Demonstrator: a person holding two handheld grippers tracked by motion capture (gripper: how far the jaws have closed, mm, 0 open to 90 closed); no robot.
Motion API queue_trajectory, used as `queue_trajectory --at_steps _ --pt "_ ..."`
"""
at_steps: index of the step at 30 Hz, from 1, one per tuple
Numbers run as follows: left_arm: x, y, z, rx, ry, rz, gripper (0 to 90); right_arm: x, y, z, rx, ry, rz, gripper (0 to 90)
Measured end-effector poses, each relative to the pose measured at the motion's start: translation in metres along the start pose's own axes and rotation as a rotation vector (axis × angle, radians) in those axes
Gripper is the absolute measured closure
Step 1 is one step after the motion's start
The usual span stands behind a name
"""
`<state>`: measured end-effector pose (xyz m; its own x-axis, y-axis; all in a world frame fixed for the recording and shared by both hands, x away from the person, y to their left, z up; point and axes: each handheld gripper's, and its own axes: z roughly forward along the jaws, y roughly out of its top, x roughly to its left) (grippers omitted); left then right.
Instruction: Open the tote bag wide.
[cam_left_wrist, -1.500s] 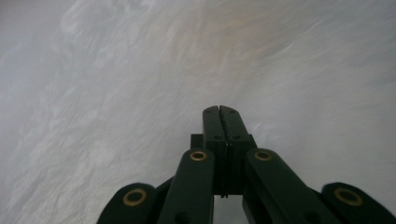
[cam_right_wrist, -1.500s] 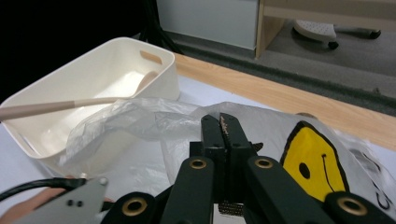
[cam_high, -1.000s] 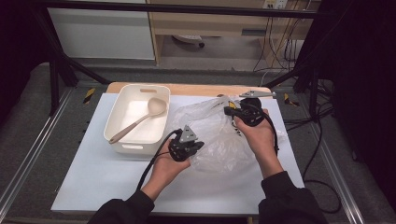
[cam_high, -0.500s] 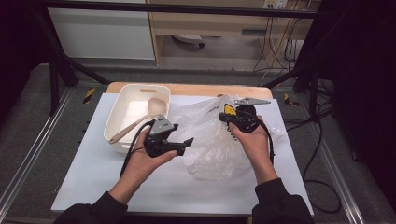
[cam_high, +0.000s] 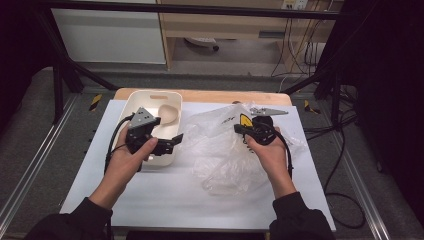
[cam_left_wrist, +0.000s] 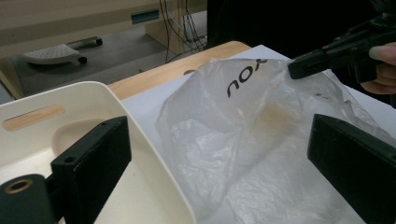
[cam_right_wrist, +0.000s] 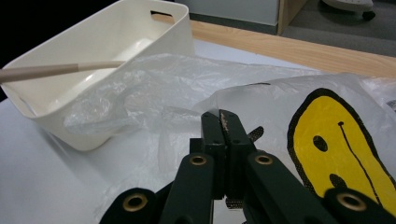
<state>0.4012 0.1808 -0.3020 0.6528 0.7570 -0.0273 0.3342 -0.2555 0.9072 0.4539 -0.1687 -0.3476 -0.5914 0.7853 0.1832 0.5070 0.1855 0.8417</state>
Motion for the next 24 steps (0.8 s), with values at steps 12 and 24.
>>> queue_trajectory --at_steps 12,24 --pt "0.033 -0.002 -0.011 0.009 0.063 -0.014 6.1 0.001 -0.007 0.005 0.010 0.003 0.006 90.0" --pt "0.064 -0.005 -0.031 0.017 0.134 -0.050 6.1 -0.001 -0.013 0.002 0.004 -0.009 -0.002 90.0"
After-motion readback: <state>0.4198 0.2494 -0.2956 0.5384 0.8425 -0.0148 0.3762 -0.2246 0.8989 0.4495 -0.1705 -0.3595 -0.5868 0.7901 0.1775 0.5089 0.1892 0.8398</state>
